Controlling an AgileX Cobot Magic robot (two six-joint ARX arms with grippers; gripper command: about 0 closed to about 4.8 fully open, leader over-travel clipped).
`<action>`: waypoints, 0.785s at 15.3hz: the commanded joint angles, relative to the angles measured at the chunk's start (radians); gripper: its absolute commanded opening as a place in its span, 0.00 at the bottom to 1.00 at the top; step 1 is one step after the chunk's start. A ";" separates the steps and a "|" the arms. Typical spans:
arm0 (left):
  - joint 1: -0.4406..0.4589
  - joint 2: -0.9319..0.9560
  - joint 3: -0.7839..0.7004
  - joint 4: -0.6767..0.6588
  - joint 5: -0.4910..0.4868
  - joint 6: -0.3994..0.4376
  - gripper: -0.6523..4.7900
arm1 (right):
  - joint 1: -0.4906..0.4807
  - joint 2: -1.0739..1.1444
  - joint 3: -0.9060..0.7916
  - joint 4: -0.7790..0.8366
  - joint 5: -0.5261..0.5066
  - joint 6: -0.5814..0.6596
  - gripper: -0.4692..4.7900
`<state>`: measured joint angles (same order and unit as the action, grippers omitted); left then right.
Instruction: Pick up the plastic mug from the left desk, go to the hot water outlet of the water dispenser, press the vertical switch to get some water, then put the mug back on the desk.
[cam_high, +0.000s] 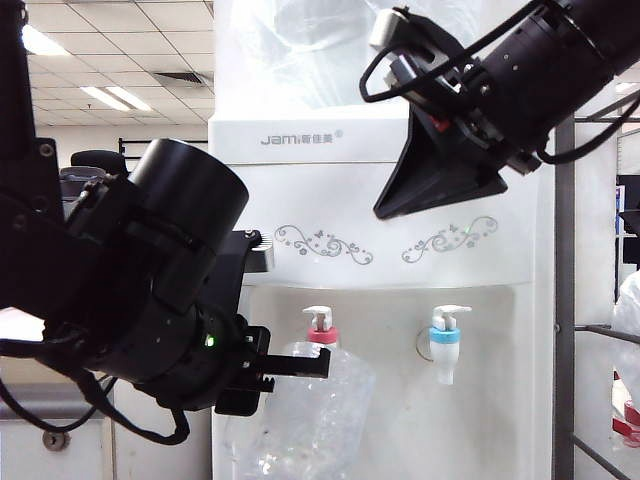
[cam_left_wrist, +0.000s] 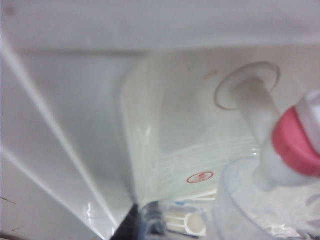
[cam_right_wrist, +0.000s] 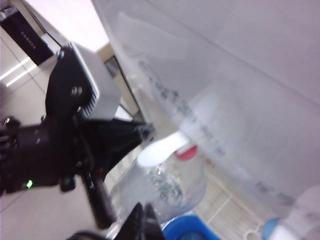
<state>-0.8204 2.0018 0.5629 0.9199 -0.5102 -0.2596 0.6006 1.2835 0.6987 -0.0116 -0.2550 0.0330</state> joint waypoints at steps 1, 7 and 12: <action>-0.001 -0.004 0.003 0.072 -0.063 -0.003 0.11 | 0.004 -0.003 0.004 0.022 0.029 0.013 0.08; -0.001 -0.004 0.003 0.074 -0.062 -0.003 0.11 | 0.003 -0.003 0.003 0.023 0.032 0.012 0.08; -0.002 -0.004 0.003 0.122 -0.061 -0.003 0.11 | 0.003 -0.003 0.003 0.023 0.032 0.012 0.08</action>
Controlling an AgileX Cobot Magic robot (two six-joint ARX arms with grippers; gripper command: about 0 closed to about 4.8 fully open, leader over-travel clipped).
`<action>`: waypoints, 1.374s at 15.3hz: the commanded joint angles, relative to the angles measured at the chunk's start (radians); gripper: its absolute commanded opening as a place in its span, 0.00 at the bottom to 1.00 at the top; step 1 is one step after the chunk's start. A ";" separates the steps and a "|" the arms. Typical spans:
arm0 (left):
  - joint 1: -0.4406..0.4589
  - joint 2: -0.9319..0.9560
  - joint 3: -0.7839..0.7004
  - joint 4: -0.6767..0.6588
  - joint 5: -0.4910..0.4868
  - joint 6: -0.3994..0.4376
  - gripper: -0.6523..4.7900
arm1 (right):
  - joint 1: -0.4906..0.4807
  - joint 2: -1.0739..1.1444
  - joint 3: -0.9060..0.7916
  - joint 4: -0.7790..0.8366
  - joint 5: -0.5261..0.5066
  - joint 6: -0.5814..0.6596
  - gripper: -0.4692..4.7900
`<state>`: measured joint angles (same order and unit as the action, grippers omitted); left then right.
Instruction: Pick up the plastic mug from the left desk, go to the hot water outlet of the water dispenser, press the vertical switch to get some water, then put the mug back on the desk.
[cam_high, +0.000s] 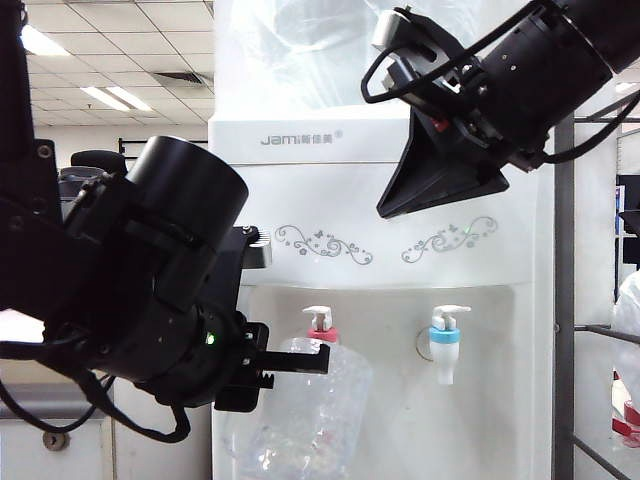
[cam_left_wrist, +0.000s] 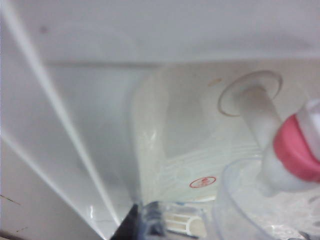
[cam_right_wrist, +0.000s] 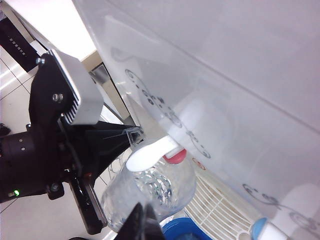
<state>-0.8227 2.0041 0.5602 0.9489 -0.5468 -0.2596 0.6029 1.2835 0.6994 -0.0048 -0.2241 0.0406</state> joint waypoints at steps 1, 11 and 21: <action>0.001 -0.006 0.006 0.089 -0.026 -0.003 0.11 | 0.001 -0.003 0.003 0.016 0.002 0.005 0.08; 0.001 -0.006 0.006 0.192 -0.031 0.063 0.11 | 0.001 -0.003 0.003 0.016 0.001 0.005 0.08; 0.000 -0.006 0.006 0.171 -0.034 0.065 0.11 | 0.001 -0.003 0.003 0.014 0.003 -0.010 0.08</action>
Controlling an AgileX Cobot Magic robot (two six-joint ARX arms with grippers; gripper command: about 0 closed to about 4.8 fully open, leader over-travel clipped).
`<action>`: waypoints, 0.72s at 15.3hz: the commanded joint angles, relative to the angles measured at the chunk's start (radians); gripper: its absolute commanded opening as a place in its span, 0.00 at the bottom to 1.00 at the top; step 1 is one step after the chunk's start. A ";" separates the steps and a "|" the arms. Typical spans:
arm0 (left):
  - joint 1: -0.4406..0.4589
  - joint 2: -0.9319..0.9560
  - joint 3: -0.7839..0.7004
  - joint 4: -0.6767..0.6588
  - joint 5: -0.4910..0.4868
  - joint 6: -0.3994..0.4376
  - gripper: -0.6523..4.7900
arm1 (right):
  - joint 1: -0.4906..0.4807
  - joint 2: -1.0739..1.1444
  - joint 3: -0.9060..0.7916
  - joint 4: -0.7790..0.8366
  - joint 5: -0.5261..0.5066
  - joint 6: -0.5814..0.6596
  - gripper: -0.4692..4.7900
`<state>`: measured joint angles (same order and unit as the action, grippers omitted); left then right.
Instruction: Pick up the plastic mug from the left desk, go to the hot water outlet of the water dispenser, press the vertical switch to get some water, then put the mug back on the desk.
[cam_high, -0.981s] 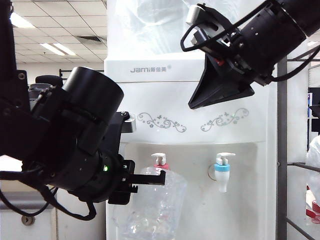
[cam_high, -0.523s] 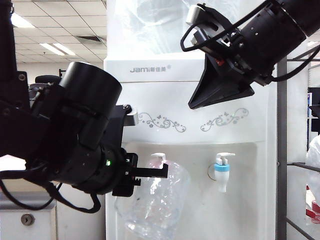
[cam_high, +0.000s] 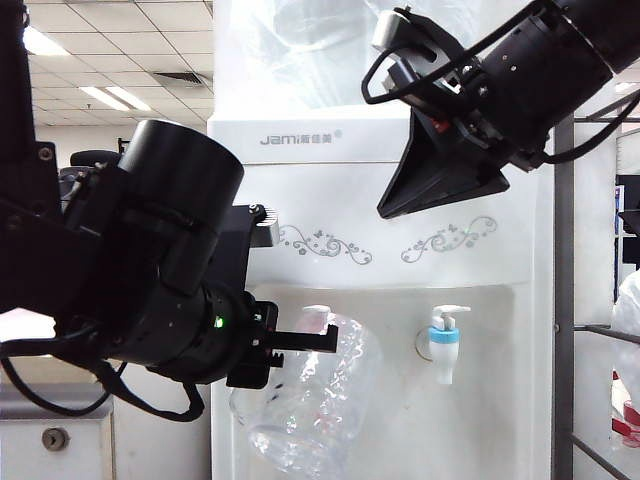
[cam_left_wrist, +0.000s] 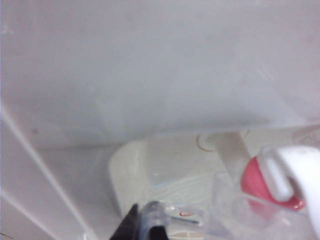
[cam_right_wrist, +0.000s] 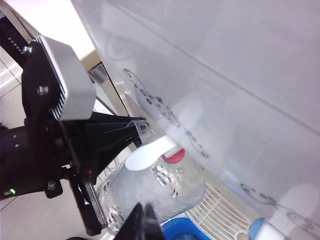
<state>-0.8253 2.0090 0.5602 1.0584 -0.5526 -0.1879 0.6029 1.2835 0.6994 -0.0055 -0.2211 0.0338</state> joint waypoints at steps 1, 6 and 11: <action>0.003 -0.011 0.006 0.061 -0.027 -0.007 0.11 | 0.001 -0.003 0.003 0.015 0.001 -0.003 0.08; 0.002 -0.011 0.006 0.020 -0.029 -0.007 0.11 | 0.001 0.011 0.003 0.070 0.033 -0.004 0.08; 0.002 -0.007 0.005 -0.080 -0.027 -0.007 0.11 | 0.003 0.068 0.002 0.082 0.052 0.007 0.08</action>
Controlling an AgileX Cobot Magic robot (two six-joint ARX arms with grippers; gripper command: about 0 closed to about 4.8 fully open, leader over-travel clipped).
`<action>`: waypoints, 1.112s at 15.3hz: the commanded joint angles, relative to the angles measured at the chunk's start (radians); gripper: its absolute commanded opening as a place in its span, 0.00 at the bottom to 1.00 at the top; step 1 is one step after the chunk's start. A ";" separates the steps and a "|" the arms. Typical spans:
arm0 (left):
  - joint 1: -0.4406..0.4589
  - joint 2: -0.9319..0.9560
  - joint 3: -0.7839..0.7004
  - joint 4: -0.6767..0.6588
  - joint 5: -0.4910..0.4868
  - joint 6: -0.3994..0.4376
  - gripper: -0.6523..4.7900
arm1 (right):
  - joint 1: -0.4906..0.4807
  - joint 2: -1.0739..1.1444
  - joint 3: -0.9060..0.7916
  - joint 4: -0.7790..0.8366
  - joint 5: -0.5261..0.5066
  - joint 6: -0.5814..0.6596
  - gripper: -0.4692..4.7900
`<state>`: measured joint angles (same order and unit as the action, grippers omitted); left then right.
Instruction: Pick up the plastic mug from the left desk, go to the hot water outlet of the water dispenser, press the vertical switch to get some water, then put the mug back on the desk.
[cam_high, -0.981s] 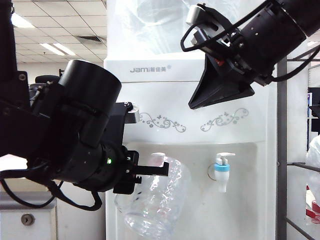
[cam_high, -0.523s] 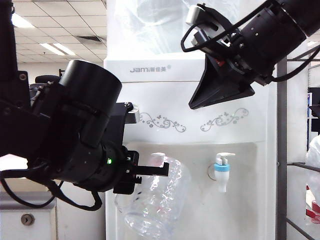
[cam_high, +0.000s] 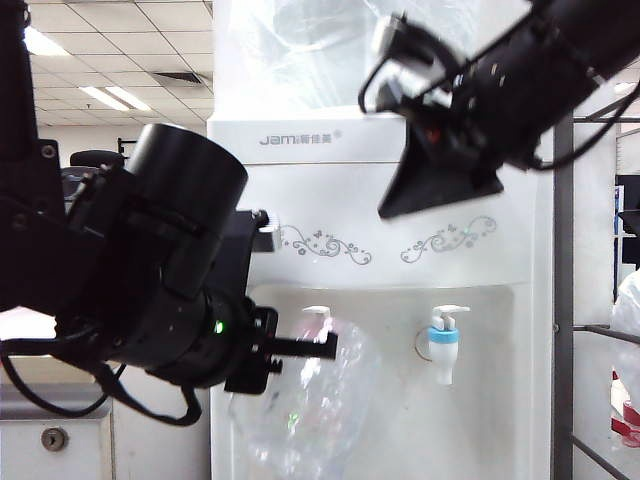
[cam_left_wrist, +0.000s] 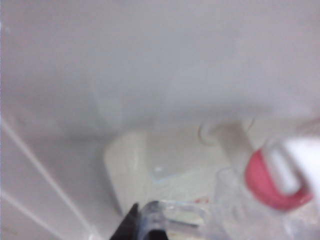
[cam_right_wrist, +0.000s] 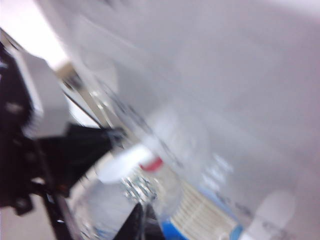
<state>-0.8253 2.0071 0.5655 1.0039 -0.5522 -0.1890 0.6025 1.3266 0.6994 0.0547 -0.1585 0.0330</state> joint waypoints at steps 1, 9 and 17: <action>0.002 -0.005 0.000 -0.023 -0.028 -0.006 0.11 | 0.005 0.040 0.002 0.027 -0.033 0.009 0.08; 0.003 -0.005 0.000 -0.023 -0.030 -0.006 0.11 | 0.061 0.180 0.004 0.153 -0.090 0.008 0.08; 0.003 -0.005 0.000 -0.023 -0.030 -0.006 0.11 | 0.064 0.267 0.005 0.309 -0.085 0.024 0.08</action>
<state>-0.8253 2.0079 0.5648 0.9668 -0.5499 -0.1913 0.6651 1.5982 0.6998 0.3252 -0.2466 0.0475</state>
